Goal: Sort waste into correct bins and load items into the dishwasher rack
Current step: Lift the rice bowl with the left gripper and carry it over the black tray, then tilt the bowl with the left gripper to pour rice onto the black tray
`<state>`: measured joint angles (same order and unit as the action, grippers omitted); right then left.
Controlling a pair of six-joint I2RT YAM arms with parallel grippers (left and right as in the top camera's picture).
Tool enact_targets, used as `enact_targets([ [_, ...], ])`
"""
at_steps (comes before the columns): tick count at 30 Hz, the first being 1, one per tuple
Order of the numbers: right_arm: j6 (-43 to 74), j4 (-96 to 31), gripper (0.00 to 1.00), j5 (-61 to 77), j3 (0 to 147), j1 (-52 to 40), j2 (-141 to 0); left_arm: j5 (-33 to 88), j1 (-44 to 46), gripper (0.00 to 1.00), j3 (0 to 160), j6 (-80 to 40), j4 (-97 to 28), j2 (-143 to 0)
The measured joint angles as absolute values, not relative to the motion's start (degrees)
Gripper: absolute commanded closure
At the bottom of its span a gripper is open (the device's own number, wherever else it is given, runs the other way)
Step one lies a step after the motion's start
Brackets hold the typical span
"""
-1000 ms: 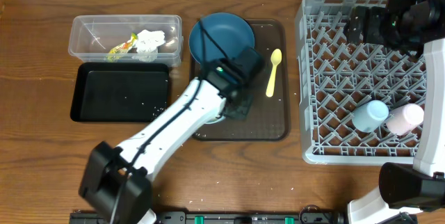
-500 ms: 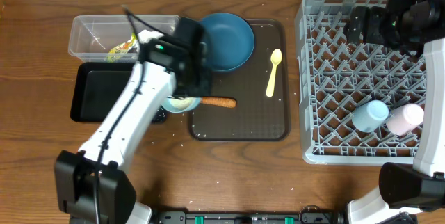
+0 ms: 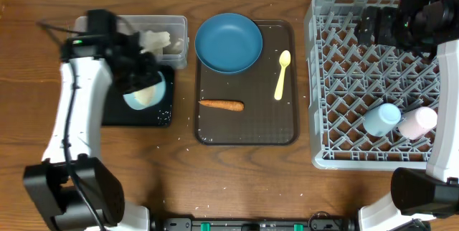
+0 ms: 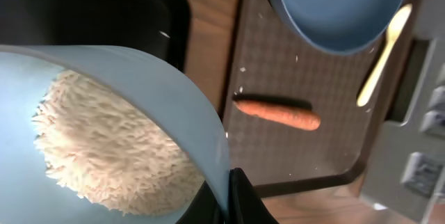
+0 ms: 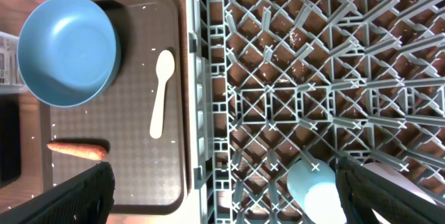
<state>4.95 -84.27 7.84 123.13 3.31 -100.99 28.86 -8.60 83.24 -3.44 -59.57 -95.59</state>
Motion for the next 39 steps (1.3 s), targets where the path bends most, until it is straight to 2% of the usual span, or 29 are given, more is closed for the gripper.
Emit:
enact_targets([
  [5,5.0,-84.4,0.01,7.8,123.1,3.3,-101.0,36.6,-16.2,0.94,82.1,-0.1,-59.0,-95.6],
  [13,5.0,-84.8,0.01,7.8,123.1,3.3,-101.0,48.3,-23.1,0.94,81.0,3.5,-58.3,-99.0],
  [25,5.0,-85.6,0.01,7.8,123.1,3.3,-101.0,62.0,-28.1,0.94,81.0,6.4,-57.6,-107.0],
  [39,5.0,-85.9,0.01,7.8,123.1,3.3,-101.0,69.1,-32.2,0.94,81.0,7.2,-57.4,-110.1],
])
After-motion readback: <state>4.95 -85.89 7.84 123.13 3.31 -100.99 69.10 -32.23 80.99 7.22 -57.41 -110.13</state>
